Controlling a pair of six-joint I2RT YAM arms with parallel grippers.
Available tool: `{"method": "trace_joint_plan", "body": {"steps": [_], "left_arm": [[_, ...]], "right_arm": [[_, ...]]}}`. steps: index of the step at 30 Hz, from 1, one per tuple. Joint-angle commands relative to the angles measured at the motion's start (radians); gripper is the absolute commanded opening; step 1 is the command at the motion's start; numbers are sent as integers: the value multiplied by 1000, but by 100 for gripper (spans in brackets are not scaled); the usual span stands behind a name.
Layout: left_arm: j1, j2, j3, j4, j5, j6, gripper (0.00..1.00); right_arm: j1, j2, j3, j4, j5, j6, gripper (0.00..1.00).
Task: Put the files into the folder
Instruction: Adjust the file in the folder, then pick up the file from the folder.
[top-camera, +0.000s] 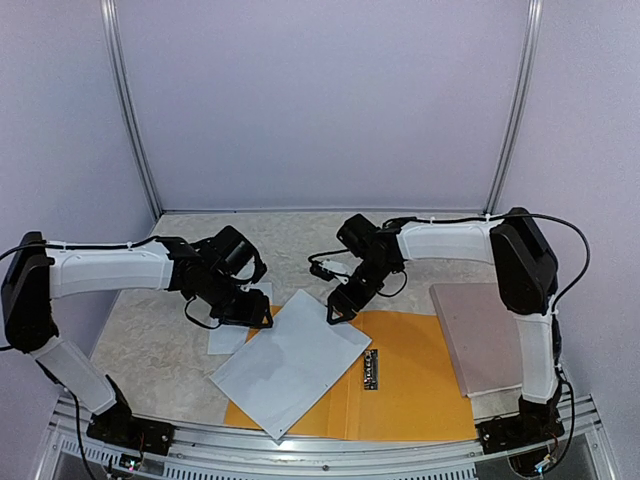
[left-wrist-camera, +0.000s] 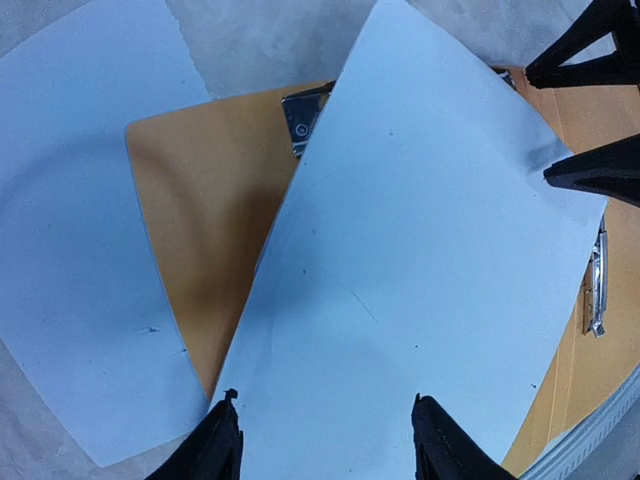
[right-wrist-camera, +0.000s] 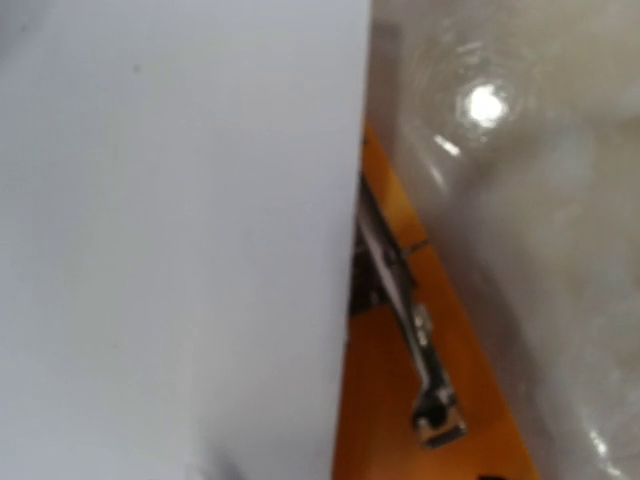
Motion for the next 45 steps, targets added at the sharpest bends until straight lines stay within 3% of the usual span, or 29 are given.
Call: {"method": "trace_joint_plan", "body": {"steps": [1,15,26,45], "left_arm": [[66,10,-5,112,192,77,62],[220,211,82,205,505,214,76],[267,319,126,215,590,267,83],[275,441,167,190,702,320,66]], "right_arm": [[-10,-59,-30,60,-60,4,66],[-38,-57,-86,103,-121,-7,72],[-40,-65,-144,170,-191,22,72],[-40,-62,-171,201,-220,46,68]]}}
